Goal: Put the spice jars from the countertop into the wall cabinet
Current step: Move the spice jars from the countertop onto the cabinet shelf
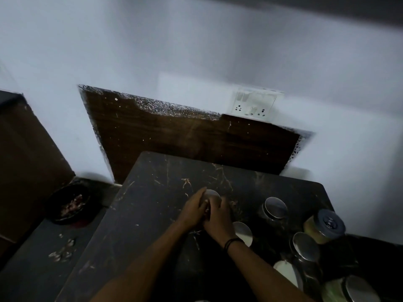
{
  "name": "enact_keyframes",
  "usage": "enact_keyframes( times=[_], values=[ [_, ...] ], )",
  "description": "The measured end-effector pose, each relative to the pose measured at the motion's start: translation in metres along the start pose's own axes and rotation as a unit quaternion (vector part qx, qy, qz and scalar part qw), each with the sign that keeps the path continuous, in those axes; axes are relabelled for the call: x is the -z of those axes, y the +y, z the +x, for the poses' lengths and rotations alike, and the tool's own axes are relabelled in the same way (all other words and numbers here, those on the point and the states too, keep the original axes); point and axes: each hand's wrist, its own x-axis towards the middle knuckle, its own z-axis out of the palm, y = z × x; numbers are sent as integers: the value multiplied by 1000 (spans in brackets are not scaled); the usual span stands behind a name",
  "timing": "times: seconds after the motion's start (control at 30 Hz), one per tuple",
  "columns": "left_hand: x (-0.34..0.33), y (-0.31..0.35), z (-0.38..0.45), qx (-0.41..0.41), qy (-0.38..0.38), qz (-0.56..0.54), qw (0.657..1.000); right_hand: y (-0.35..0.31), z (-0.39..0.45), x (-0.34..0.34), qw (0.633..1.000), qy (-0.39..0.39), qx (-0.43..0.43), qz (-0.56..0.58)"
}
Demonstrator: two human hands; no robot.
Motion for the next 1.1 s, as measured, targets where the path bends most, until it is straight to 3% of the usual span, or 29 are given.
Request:
enact_keyframes(
  times=[0.13, 0.37, 0.53, 0.7, 0.93, 1.1],
  values=[
    [4, 4, 1, 39, -4, -73, 997, 2, 6, -4, 999, -21, -32, 15],
    [6, 13, -9, 45, 71, -91, 992, 2, 11, 1, 997, 11, -46, 60],
    [16, 20, -25, 23, 87, -129, 988, -6, 8, 19, 984, 42, -24, 173],
    [37, 22, -34, 36, 96, -217, 971, -9, 10, 55, 944, 30, -9, 329],
    [47, 29, -42, 26, 34, -308, 950, -13, 4, 66, 846, -26, -41, 531],
    [37, 29, -53, 58, -21, -353, 934, -16, -1, 58, 810, -17, -94, 579]
  ],
)
